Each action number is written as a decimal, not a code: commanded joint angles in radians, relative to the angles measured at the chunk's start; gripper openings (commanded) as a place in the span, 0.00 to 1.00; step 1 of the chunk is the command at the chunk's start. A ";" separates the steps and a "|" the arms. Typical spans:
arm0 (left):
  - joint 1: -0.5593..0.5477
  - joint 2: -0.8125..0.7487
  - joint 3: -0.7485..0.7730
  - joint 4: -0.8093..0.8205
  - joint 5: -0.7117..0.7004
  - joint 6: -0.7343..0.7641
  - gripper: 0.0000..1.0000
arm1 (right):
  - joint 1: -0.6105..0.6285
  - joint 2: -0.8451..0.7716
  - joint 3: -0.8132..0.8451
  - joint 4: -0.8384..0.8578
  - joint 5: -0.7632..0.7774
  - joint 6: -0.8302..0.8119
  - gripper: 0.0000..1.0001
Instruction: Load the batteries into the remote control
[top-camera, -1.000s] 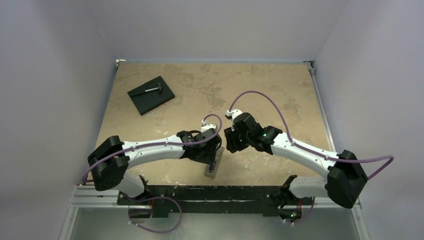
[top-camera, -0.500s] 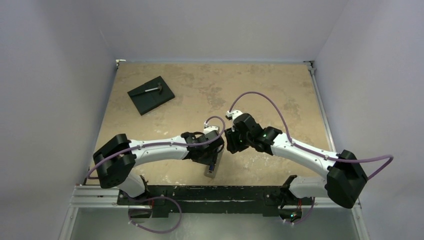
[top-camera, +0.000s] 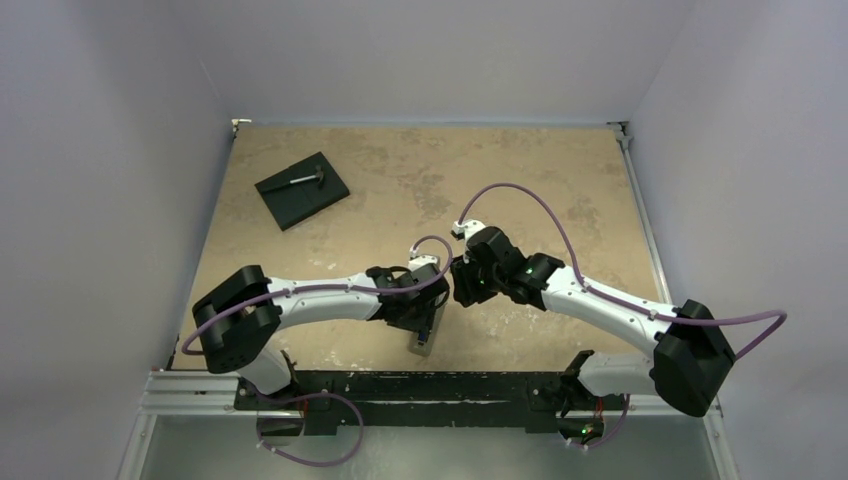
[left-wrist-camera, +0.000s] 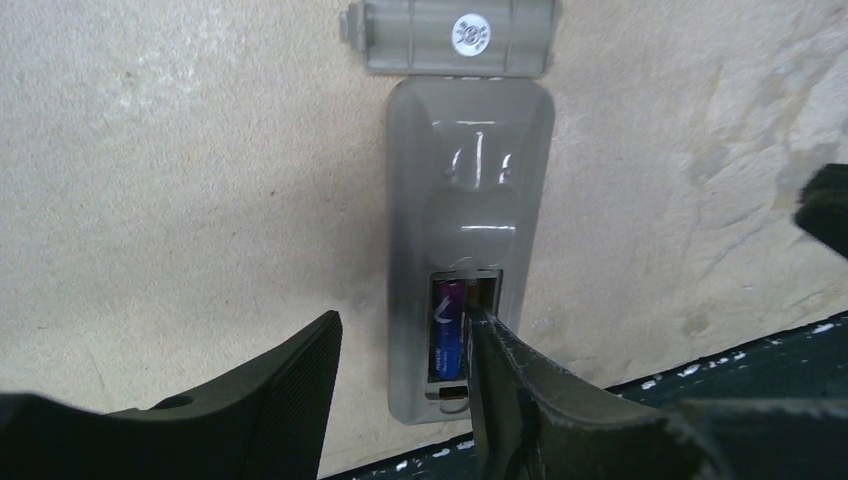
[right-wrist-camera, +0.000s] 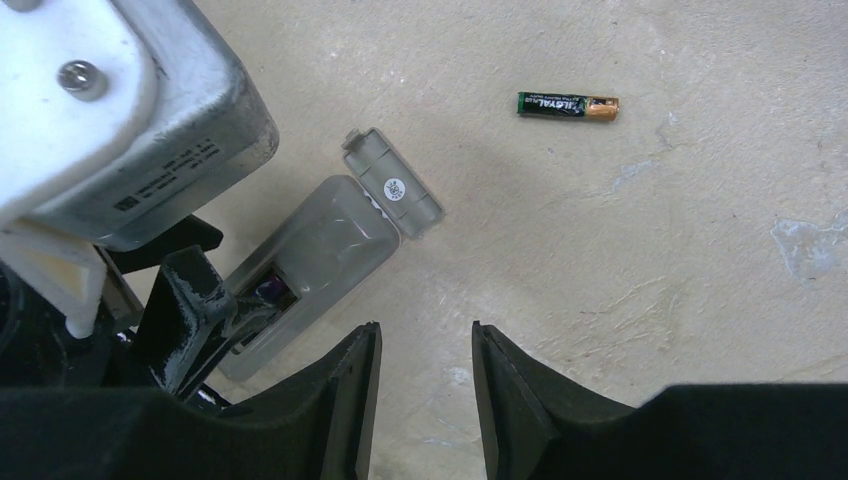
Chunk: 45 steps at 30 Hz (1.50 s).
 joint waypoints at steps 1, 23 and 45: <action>-0.004 0.013 -0.020 0.023 0.003 -0.003 0.47 | 0.001 -0.007 0.006 0.024 -0.006 0.009 0.45; -0.004 0.043 -0.033 0.043 0.012 0.010 0.15 | 0.001 0.013 0.010 0.029 -0.006 0.011 0.44; -0.005 -0.020 0.011 -0.025 -0.045 0.021 0.40 | 0.001 0.038 0.097 -0.014 0.080 0.009 0.57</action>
